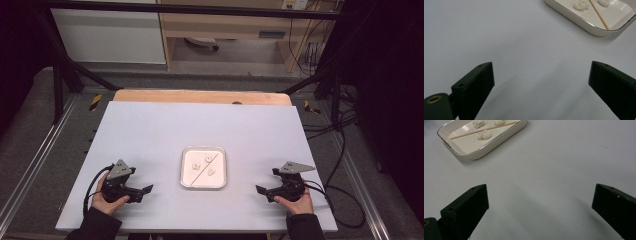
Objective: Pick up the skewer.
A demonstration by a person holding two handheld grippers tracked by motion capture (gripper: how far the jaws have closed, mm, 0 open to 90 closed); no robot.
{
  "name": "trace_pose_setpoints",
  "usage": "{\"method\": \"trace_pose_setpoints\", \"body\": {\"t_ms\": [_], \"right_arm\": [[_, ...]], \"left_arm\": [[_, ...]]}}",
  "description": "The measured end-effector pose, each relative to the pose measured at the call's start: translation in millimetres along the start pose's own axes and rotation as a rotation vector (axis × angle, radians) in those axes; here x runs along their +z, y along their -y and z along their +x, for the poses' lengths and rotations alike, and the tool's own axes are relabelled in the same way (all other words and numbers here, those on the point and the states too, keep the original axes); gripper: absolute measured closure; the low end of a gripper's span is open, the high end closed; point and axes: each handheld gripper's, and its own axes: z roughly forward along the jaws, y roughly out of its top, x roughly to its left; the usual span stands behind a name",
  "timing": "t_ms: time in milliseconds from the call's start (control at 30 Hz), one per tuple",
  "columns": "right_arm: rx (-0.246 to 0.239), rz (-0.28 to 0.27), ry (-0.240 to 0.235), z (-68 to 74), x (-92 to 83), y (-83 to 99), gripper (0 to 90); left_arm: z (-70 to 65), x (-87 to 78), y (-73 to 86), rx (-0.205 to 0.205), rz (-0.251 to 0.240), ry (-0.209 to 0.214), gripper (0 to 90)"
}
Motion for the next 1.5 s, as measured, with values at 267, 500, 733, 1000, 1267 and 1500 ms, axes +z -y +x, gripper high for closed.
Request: {"method": "trace_pose_setpoints", "body": {"t_ms": [267, 500, 733, 1000, 1267, 1500], "right_arm": [[0.004, -0.003, 0.002, -0.5, -1.4, 0.5, 1.4], [0.002, 0.002, -0.001, -0.5, 0.0, 0.6, 1.1], [0.003, 0.005, 0.004, -0.5, 0.2, 0.5, 0.9], [0.0, 0.012, 0.008, -0.5, 0.9, 0.6, 0.8], [-0.007, 0.019, 0.014, -0.3, 1.8, 1.1, 0.8], [-0.008, 0.021, 0.014, -0.3, 2.3, 1.2, 0.8]], "left_arm": [[-1.8, 1.3, -1.5, 0.008, 0.007, 0.003, 6.3], [-3.8, 2.5, -3.9, 0.018, 0.011, 0.001, 6.4], [-8.7, 5.6, -9.0, 0.019, 0.02, 0.008, 6.4], [-18.4, 7.9, -17.7, 0.025, 0.024, 0.005, 6.4], [-33.6, 14.1, -33.2, 0.031, 0.031, -0.001, 6.4], [-41.7, 21.1, -42.9, 0.042, 0.049, 0.0, 6.6]]}}
